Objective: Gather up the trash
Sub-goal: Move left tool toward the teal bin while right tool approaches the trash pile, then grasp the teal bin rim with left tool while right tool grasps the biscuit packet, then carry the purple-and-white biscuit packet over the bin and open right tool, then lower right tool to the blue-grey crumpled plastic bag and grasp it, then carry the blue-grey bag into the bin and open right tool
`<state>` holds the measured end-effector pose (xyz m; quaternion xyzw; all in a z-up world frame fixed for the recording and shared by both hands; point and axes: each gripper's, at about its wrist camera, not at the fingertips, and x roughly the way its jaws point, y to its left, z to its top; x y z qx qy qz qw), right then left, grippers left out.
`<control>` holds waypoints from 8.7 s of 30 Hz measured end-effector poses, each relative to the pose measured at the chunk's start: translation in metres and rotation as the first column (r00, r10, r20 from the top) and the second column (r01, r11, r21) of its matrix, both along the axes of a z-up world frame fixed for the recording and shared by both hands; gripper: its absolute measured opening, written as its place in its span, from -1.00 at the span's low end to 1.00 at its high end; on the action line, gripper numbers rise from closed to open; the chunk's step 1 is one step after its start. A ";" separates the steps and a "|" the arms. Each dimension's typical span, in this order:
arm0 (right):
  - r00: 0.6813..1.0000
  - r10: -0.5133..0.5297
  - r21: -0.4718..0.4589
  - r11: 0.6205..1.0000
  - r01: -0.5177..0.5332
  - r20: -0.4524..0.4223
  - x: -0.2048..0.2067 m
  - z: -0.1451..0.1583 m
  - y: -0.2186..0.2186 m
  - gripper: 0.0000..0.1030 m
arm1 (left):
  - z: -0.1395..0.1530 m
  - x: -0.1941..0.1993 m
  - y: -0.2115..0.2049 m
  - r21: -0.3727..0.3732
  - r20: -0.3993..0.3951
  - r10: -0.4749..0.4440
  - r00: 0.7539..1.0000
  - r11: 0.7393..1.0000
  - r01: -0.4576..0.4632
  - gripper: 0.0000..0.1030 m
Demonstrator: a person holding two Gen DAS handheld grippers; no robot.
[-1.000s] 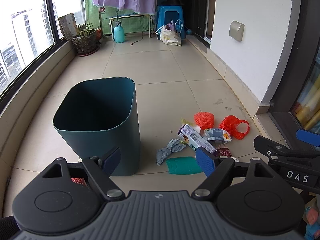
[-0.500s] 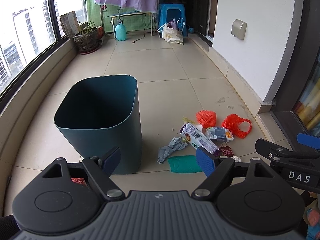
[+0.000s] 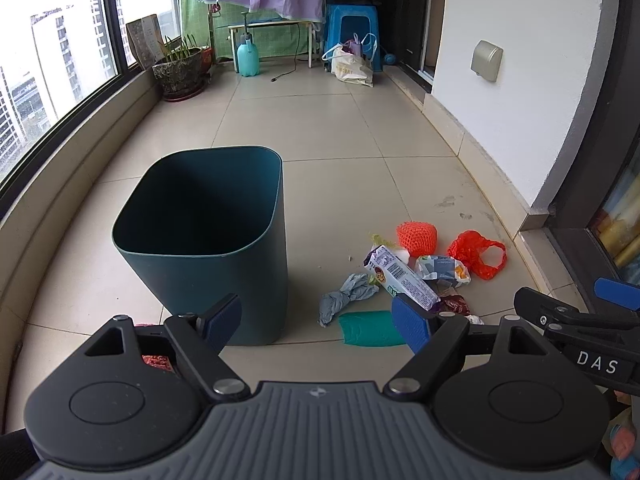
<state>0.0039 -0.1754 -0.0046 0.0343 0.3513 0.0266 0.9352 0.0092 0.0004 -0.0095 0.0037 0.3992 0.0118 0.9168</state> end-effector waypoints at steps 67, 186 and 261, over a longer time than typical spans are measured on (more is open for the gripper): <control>0.900 0.308 -0.091 0.932 -0.350 -0.307 0.191 -0.048 0.004 0.95 | -0.027 0.191 0.241 0.039 -0.240 0.438 0.866 0.896 -0.442 0.58; 0.676 0.655 0.016 0.722 -0.691 -0.338 0.283 -0.034 0.208 0.23 | -0.124 0.193 0.266 0.047 -0.482 0.293 0.825 0.950 -0.310 -0.71; 0.842 0.075 0.087 0.996 -0.034 -0.534 0.317 -0.205 0.081 -0.80 | -0.122 0.193 0.265 0.072 -0.461 0.299 0.835 0.951 -0.301 -0.70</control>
